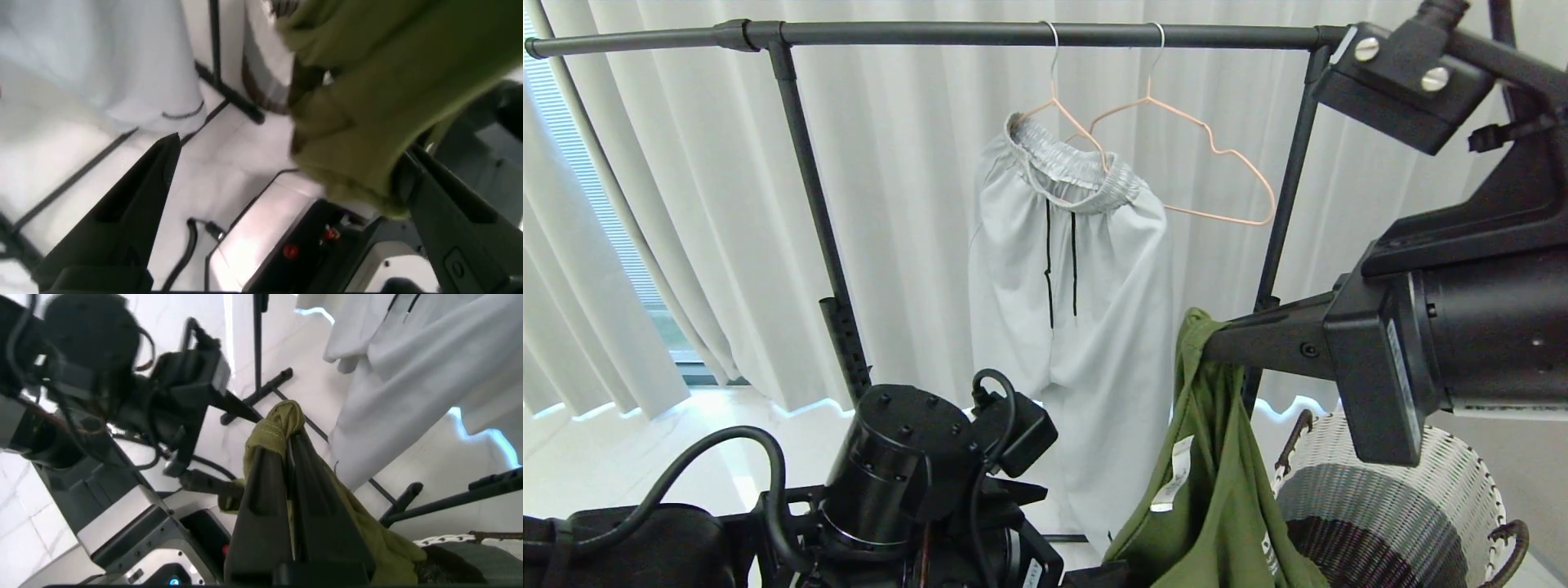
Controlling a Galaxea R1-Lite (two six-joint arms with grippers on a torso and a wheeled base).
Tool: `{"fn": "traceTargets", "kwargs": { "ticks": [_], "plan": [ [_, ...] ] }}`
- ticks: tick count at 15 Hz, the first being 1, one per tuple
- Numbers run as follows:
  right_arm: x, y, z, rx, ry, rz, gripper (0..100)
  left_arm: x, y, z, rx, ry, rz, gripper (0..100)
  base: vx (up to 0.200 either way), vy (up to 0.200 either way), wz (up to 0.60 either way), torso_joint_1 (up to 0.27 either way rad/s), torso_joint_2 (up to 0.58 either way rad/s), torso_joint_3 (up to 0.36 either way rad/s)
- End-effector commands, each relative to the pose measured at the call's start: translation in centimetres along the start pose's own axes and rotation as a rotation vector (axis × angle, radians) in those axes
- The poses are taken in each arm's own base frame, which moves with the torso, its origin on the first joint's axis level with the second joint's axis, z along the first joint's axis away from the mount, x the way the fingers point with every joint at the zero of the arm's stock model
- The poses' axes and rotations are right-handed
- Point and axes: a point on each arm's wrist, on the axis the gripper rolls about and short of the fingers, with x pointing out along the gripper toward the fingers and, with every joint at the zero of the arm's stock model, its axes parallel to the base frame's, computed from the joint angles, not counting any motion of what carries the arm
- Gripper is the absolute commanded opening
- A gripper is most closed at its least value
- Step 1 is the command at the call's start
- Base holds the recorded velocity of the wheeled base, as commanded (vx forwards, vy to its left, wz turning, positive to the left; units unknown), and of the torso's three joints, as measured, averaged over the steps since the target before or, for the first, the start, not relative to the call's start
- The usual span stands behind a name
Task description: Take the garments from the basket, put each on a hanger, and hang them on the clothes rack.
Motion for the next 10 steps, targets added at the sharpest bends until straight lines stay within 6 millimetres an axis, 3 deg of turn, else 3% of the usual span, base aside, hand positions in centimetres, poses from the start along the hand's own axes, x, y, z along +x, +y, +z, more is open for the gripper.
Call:
{"fn": "traceTargets", "kwargs": {
  "ticks": [1, 5, 6, 10],
  "plan": [
    [-0.1, 0.0, 0.0, -0.002, -0.002, 0.0, 0, 0.2, 0.2, -1.2, -0.007, 0.046, 0.019, 100, 0.0, 0.0, 0.0, 0.0, 0.0, 0.0],
    [-0.3, 0.0, 0.0, 0.001, -0.008, -0.005, 0, -0.6, 0.3, -2.6, -0.006, 0.071, 0.064, 100, 0.0, 0.0, 0.0, 0.0, 0.0, 0.0],
    [-0.3, 0.0, 0.1, -0.001, -0.009, -0.005, 0, -0.9, 0.3, -2.6, -0.005, 0.063, 0.075, 0, 0.0, 0.0, 0.0, 0.0, 0.0, 0.0],
    [-0.2, -0.5, -0.1, 0.011, -0.003, -0.027, 0, -2.6, 0.0, -2.6, 0.015, 0.0, 0.226, 0, 0.0, 0.0, 0.0, 0.0, 0.0, 0.0]
  ]
}}
